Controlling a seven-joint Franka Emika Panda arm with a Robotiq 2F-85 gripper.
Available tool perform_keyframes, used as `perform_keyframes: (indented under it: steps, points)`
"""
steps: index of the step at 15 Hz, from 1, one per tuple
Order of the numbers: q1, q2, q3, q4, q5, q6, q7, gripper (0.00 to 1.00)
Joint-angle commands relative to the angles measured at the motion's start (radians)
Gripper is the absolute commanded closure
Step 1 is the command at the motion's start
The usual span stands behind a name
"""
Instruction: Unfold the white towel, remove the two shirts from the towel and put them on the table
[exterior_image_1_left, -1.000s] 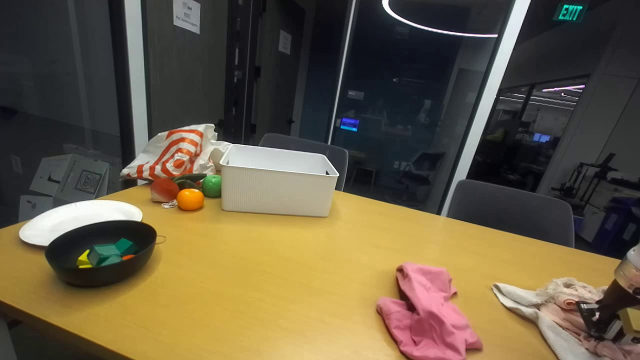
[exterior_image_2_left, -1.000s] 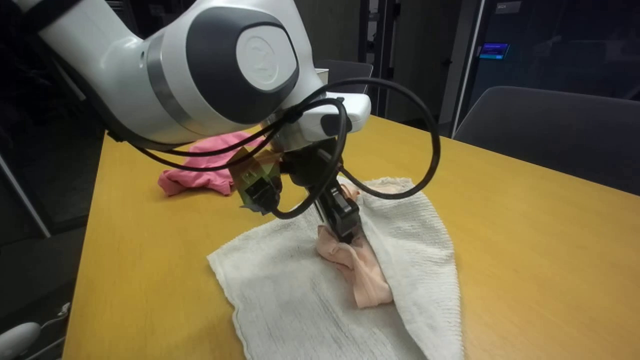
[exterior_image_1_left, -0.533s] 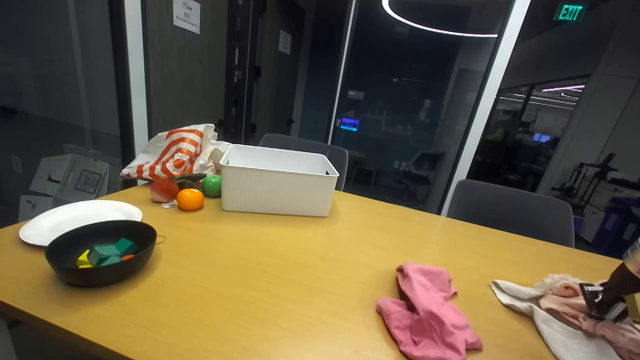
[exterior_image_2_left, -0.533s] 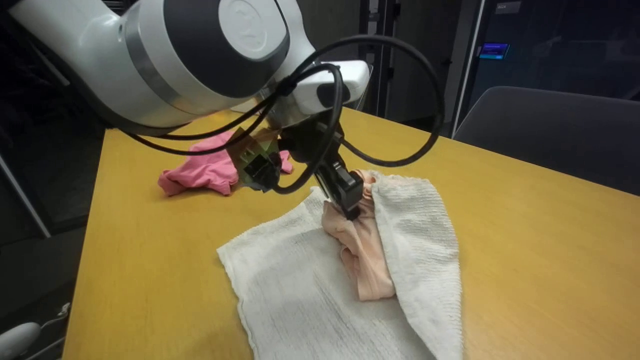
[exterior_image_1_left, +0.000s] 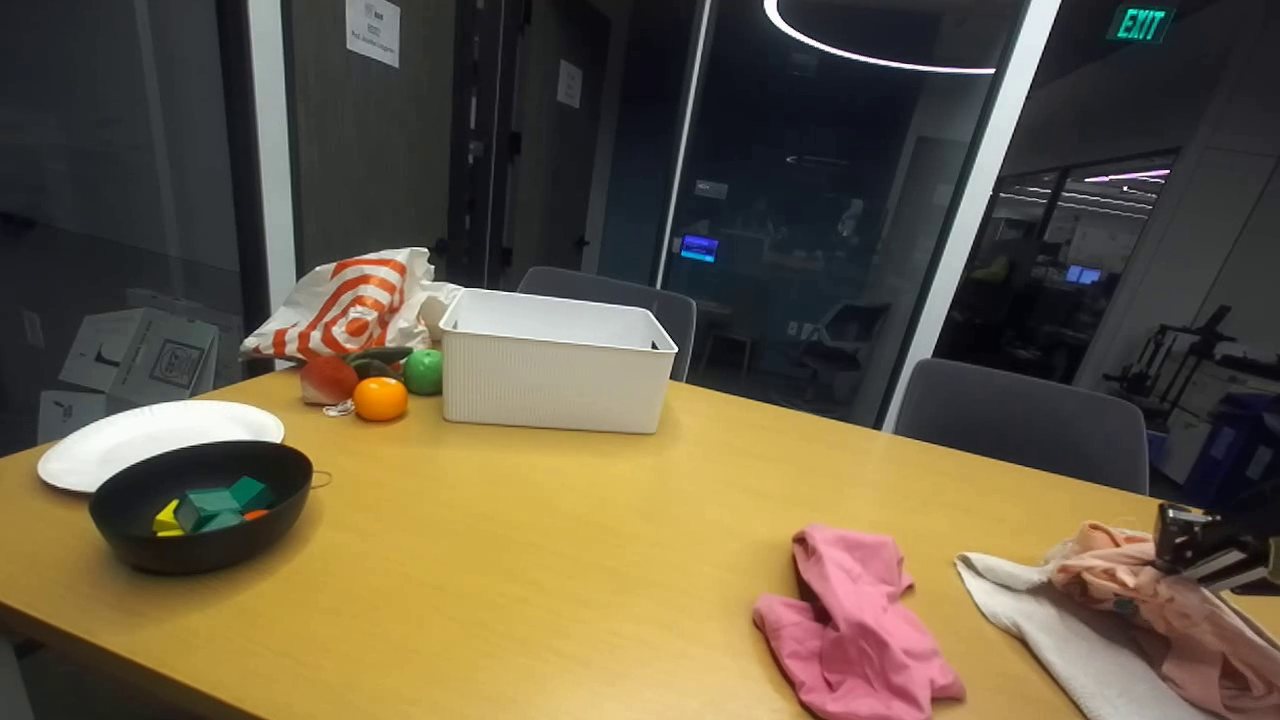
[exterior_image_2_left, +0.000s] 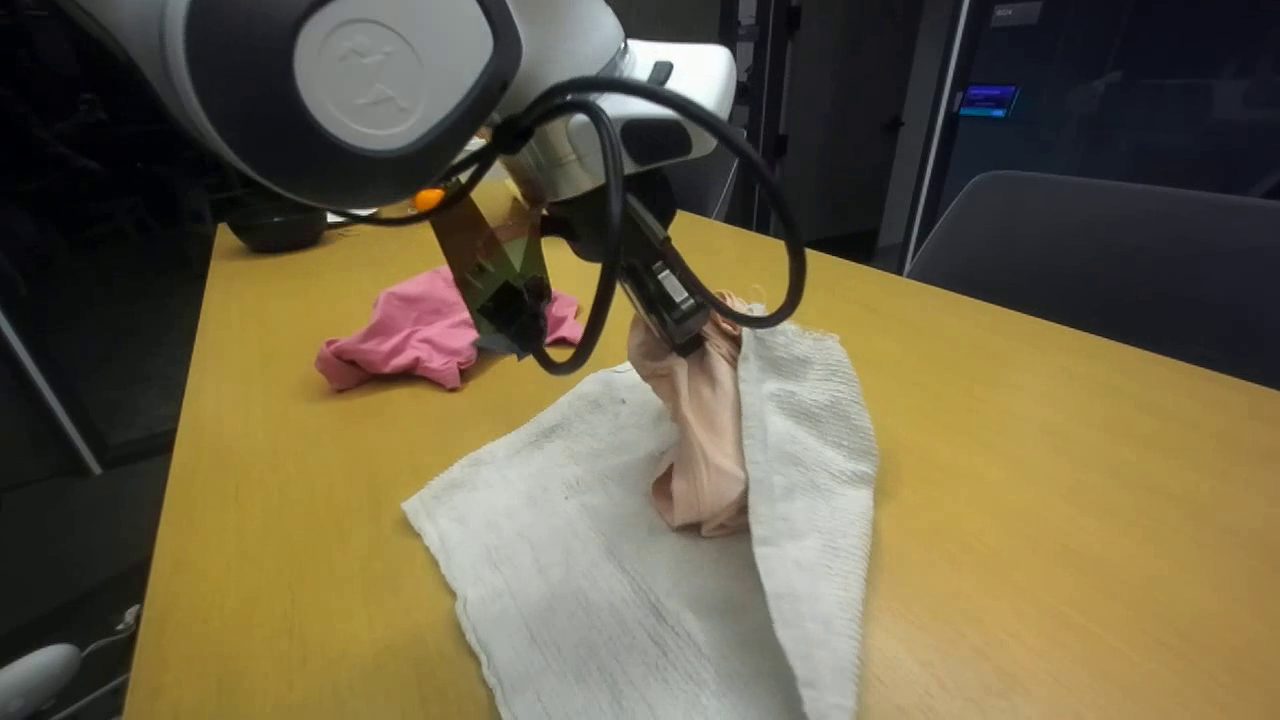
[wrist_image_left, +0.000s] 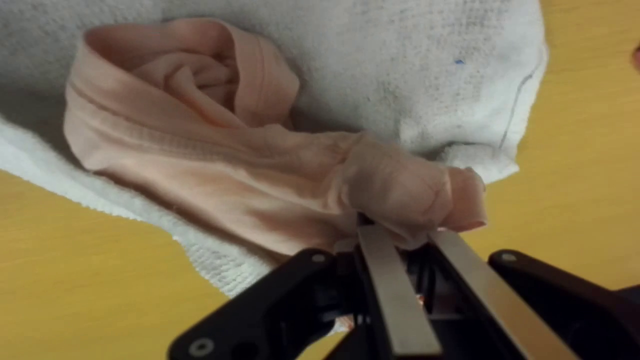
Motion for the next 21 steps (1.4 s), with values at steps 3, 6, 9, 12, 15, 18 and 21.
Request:
perform_keyframes:
  steps: [3, 6, 9, 12, 15, 18, 21]
  points:
    - [0.341, -0.262, -0.293, -0.025, 0.243, -0.051, -0.298, 0.84]
    - [0.446, -0.351, -0.41, 0.009, 0.26, -0.054, -0.408, 0.84]
    - [0.432, -0.435, -0.404, 0.01, 0.309, -0.08, -0.52, 0.84]
    - [0.459, -0.474, -0.431, 0.03, 0.326, -0.255, -0.578, 0.86]
    - [0.455, -0.448, -0.414, 0.026, 0.374, -0.437, -0.632, 0.54]
    - [0.437, -0.378, -0.37, 0.029, 0.406, -0.584, -0.695, 0.31]
    - [0.368, -0.23, -0.259, 0.017, 0.371, -0.537, -0.679, 0.09]
